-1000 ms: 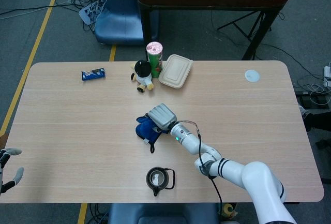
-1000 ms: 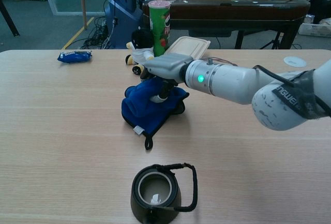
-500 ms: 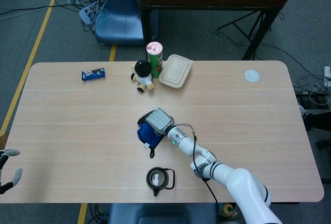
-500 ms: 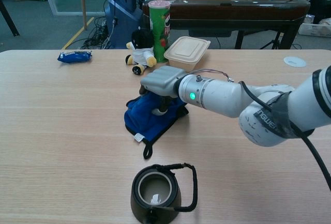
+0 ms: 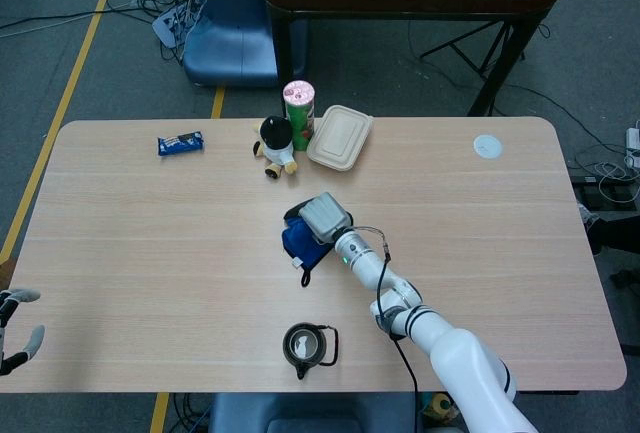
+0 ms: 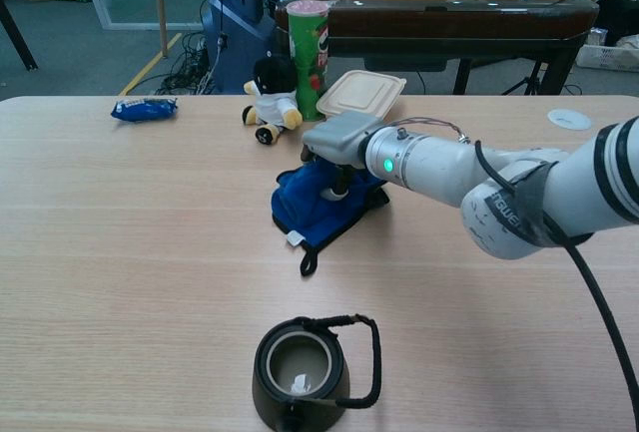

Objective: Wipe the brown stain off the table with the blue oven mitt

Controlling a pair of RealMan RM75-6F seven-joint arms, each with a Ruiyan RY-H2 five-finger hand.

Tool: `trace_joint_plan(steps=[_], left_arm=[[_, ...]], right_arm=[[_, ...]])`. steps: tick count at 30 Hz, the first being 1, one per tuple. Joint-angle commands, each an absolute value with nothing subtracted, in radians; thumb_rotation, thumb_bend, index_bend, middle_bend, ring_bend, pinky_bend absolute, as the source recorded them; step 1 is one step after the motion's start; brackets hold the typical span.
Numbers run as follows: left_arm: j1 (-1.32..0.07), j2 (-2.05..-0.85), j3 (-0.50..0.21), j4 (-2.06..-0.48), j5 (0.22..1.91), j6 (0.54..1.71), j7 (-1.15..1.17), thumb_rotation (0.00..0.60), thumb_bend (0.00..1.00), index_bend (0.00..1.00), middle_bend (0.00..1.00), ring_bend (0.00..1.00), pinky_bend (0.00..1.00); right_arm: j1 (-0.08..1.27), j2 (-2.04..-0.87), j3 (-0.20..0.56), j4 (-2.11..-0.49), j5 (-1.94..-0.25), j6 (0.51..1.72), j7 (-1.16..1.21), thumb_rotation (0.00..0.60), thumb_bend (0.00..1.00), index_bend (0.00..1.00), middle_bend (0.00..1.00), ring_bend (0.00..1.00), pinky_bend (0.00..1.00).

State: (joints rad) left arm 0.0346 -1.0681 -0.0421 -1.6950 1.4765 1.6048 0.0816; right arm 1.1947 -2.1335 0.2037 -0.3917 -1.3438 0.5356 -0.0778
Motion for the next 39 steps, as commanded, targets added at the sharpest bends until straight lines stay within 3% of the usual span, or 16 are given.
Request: trace_joint_plan(steps=[1, 19, 39], left_arm=[[0.036, -1.067, -0.042, -1.695, 1.474, 1.604, 0.081, 0.600, 0.30, 0.35, 0.32, 0.26, 0.26], [0.040, -1.067, -0.039, -1.700, 1.479, 1.606, 0.086, 0.600, 0.30, 0.35, 0.32, 0.26, 0.26], [0.041, -1.068, -0.040, -1.698, 1.481, 1.605, 0.087, 0.600, 0.30, 0.35, 0.32, 0.26, 0.26]], right_arm=[[1.206, -2.148, 0.206, -0.387, -1.345, 0.533, -0.071, 0.600, 0.51, 0.59, 0.51, 0.45, 0.62], [1.215, -2.102, 0.145, -0.609, -1.449, 0.619, -0.003, 0.600, 0.51, 0.59, 0.50, 0.45, 0.62], [1.207, -2.155, 0.208, -0.321, -1.346, 0.506, -0.057, 0.600, 0.51, 0.59, 0.50, 0.45, 0.62]])
